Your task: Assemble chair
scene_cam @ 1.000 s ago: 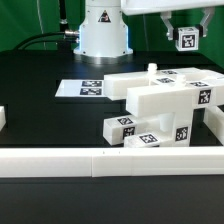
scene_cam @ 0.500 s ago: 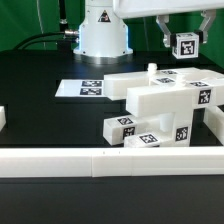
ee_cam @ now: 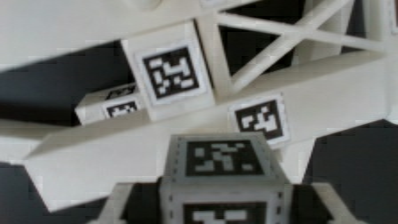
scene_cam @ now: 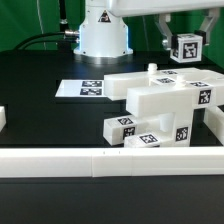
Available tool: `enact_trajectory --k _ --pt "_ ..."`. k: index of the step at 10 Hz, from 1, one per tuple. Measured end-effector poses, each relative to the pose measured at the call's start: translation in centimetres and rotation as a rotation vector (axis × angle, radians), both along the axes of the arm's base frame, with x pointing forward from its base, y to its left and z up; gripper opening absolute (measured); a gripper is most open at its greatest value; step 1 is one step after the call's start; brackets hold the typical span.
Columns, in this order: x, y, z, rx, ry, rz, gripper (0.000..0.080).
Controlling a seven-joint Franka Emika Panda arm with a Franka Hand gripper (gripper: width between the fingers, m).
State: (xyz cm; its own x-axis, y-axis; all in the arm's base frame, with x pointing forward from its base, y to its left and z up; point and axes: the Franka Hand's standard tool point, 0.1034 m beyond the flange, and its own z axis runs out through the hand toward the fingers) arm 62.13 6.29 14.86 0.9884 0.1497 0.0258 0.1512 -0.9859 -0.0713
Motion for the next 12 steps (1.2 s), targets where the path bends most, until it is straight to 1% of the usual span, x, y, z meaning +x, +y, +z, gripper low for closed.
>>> enact_trajectory --k 3,4,5,6,8,12 --pt "-0.2 -0.1 -0.2 -0.001 0.001 -0.002 0.0284" --pt "-0.3 -0.2 -0.3 -0.002 0.000 -0.001 0.0284" --pt "-0.5 -0.4 -0.9 -0.006 -0.001 0.006 0.0284" --pt "-0.4 -0.6 -1.2 -0.008 0.004 0.025 0.0284" --pt "0.2 -1.3 -1.3 -0.009 0.010 0.035 0.0284" --pt "0.0 -0.8 -1.7 -0.008 0.016 0.015 0.0284"
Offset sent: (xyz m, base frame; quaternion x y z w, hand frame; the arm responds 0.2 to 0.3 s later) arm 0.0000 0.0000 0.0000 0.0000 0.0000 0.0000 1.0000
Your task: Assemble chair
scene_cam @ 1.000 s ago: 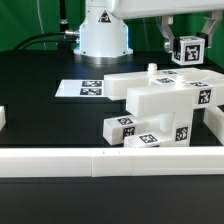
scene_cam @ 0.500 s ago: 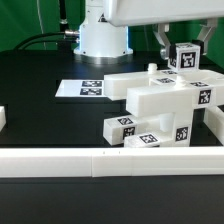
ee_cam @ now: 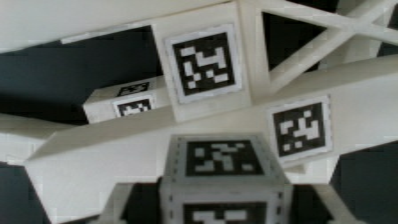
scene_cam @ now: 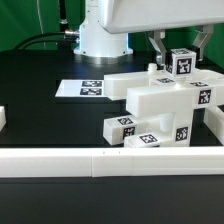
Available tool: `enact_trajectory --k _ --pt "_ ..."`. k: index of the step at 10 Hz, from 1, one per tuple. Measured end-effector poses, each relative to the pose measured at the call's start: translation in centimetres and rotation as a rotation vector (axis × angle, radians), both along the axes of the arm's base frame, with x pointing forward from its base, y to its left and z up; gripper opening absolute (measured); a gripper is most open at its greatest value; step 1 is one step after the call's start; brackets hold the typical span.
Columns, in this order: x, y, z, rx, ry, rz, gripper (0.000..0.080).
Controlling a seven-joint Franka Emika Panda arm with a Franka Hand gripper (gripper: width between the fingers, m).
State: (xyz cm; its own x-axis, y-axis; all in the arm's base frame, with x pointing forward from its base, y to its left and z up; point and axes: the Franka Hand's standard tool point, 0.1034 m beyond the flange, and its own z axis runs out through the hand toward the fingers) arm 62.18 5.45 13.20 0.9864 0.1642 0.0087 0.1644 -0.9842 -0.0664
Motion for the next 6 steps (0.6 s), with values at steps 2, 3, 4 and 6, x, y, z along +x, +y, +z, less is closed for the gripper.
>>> enact_trajectory --k 2,3,4,6 --pt "-0.10 0.43 -0.15 0.002 0.002 -0.018 0.0284" --pt "-0.05 0.39 -0.19 0.001 -0.002 -0.019 0.0284" --pt "-0.10 0.42 -0.37 0.000 -0.006 -0.019 0.0284" --pt "-0.24 0.28 -0.63 -0.001 -0.004 -0.020 0.0284"
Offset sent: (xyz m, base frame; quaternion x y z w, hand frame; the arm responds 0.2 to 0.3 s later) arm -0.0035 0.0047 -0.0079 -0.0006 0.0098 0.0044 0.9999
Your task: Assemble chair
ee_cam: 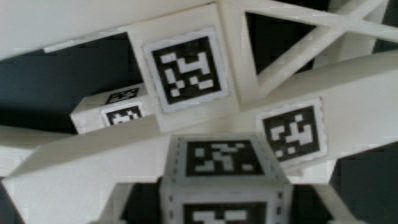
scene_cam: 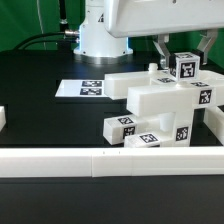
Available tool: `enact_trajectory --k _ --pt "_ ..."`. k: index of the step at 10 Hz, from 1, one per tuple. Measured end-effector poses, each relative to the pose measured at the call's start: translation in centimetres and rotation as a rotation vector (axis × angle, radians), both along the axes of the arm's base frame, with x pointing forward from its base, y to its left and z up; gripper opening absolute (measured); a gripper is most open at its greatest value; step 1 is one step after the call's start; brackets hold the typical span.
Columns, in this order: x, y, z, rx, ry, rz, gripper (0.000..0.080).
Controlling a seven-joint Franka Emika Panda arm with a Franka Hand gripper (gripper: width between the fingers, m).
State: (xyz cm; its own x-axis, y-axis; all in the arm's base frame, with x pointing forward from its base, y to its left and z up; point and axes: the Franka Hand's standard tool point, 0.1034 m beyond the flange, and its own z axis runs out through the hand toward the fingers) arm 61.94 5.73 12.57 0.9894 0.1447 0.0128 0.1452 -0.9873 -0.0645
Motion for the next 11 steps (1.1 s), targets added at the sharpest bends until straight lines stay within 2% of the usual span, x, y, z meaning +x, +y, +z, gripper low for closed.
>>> enact_trajectory --k 6,11 --pt "0.2 -1.3 -0.6 -0.008 -0.025 -0.006 0.0284" --pt "0.3 -1.4 -0.5 -0.009 -0.032 -0.009 0.0284"
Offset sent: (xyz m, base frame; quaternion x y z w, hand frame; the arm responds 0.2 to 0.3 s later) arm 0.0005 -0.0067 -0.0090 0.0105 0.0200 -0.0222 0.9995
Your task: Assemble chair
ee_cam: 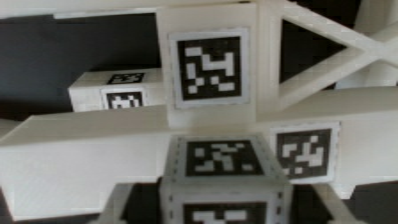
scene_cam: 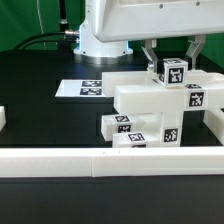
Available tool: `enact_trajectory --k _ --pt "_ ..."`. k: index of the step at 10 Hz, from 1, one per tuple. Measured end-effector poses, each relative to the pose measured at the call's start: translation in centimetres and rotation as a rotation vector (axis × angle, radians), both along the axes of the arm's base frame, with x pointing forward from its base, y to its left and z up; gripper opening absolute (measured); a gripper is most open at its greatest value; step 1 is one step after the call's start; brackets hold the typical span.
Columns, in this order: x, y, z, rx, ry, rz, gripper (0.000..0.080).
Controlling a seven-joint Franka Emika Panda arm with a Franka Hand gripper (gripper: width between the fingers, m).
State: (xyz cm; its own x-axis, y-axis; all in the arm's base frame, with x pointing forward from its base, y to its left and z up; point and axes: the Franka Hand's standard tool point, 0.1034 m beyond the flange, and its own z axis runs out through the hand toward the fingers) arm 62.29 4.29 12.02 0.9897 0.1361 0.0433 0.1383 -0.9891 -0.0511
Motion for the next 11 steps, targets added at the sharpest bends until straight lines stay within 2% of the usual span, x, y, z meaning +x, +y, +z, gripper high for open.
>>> enact_trajectory --k 4,11 --pt "-0.02 0.04 -0.01 0.005 0.004 -0.062 0.0284" --pt "-0.09 0.17 -0.07 0.037 0.016 -0.728 0.0284"
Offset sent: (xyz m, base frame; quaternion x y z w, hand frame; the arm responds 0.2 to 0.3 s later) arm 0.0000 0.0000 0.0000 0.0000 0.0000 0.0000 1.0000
